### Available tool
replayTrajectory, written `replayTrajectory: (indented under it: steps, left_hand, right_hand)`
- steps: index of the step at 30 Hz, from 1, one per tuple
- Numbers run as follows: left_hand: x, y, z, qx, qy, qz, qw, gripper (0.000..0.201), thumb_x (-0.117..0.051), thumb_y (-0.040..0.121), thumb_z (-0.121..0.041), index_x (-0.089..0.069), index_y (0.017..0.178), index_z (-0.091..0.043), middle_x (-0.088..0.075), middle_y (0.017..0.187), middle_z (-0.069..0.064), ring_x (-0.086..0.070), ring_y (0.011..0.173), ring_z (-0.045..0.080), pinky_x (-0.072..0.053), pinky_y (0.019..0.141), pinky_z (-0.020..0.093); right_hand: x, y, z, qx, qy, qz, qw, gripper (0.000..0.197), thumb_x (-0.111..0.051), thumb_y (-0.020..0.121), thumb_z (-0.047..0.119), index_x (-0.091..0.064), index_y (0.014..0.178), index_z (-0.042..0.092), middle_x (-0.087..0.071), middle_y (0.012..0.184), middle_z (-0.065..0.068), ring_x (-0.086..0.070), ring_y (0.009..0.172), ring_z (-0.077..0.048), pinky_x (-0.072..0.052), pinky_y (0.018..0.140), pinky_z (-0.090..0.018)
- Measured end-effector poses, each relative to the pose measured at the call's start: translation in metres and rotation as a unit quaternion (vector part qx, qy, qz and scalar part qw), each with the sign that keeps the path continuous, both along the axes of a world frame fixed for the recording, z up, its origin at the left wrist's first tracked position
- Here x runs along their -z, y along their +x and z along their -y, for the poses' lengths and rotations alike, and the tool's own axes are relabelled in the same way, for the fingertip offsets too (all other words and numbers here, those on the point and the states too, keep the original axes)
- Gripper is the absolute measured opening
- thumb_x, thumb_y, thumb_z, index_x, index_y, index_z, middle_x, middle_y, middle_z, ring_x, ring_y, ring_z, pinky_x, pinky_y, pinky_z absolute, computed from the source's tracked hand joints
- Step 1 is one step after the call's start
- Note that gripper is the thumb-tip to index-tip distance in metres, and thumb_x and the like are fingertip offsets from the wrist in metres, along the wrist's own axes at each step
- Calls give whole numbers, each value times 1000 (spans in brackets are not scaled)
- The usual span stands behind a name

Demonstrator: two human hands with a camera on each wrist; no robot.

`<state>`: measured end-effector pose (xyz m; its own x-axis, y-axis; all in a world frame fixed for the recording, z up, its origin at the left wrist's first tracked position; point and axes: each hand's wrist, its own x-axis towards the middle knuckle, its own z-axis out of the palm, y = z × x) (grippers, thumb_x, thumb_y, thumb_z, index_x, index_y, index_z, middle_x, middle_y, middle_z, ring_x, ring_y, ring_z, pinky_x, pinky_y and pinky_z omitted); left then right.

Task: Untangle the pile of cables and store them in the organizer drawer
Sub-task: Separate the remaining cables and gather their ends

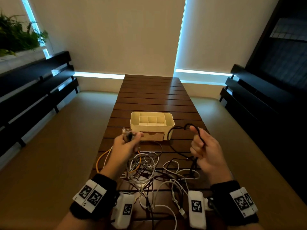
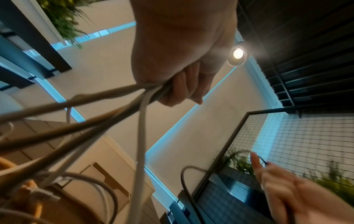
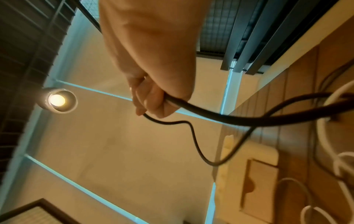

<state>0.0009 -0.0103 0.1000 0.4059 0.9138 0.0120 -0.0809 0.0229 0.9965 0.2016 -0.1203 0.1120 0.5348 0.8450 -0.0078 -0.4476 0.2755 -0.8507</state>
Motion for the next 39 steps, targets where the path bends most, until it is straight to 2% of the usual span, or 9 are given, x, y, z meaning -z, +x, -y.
replayTrajectory:
  steps: [4,8,10,16,22,26,28,33,39]
  left_hand:
    - [0,15,10,107,23,-50,993,20,-47,97,-18,-66,96,-11,-66,66,-3,-56,53,-5,-38,63,23]
    - [-7,23,20,209,26,-62,976,25,-47,98,-20,-66,111,-10,-71,88,3,-47,44,-3,-35,47,9]
    - [-7,25,22,223,-17,3,975,27,-46,98,-19,-63,119,-17,-67,68,8,-46,42,20,-4,42,22]
    - [-7,20,-3,57,-185,264,945,12,-56,80,-20,-66,85,-15,-54,74,4,-29,31,1,-23,30,14]
    - [-11,2,-25,-64,-215,306,925,21,-42,97,-16,-61,88,-18,-57,60,-3,-26,30,1,-20,32,13]
    - [-17,-9,-40,-130,-215,330,910,17,-41,98,-16,-56,92,-21,-56,55,-8,-25,31,3,-20,33,14]
    - [-14,-11,-43,-142,-208,306,918,17,-43,98,-17,-58,92,-21,-57,55,-8,-25,31,3,-21,32,14]
    - [2,-5,-42,-76,-195,120,970,16,-45,97,-13,-62,99,-12,-60,52,-4,-27,30,1,-20,29,14]
    - [1,11,-6,141,19,-212,967,14,-65,88,-25,-67,78,-16,-49,46,-12,-42,45,4,-31,44,16]
  right_hand:
    - [-17,-14,1,-77,57,42,995,31,-47,85,30,-65,99,8,-33,48,6,-23,36,-4,-14,40,-22]
    - [-15,-25,2,-159,33,126,979,26,-54,86,31,-68,98,12,-38,51,5,-29,39,-4,-18,40,-20]
    - [-12,-32,5,-196,-40,239,950,22,-48,93,23,-67,97,13,-41,52,6,-31,42,-3,-19,42,-18]
    - [6,-12,16,-216,-254,480,812,15,-54,92,22,-60,78,23,-53,62,8,-48,52,0,-39,53,-15]
    - [38,54,28,-143,-418,599,668,23,-46,96,29,-47,74,35,-55,76,9,-51,74,-10,-38,77,-33]
    - [59,69,29,-99,-491,598,625,15,-41,98,31,-51,86,30,-57,90,4,-56,94,-24,-38,77,-35]
    - [59,65,26,-10,-472,585,659,19,-40,99,30,-50,86,21,-57,88,-3,-57,93,-28,-38,70,-33]
    - [24,43,23,137,-241,262,924,32,-34,100,27,-46,74,13,-49,55,-2,-44,55,-18,-36,55,-28]
    - [-7,19,8,20,-192,61,979,23,-39,98,18,-49,79,9,-52,57,-6,-48,42,-11,-38,36,-18]
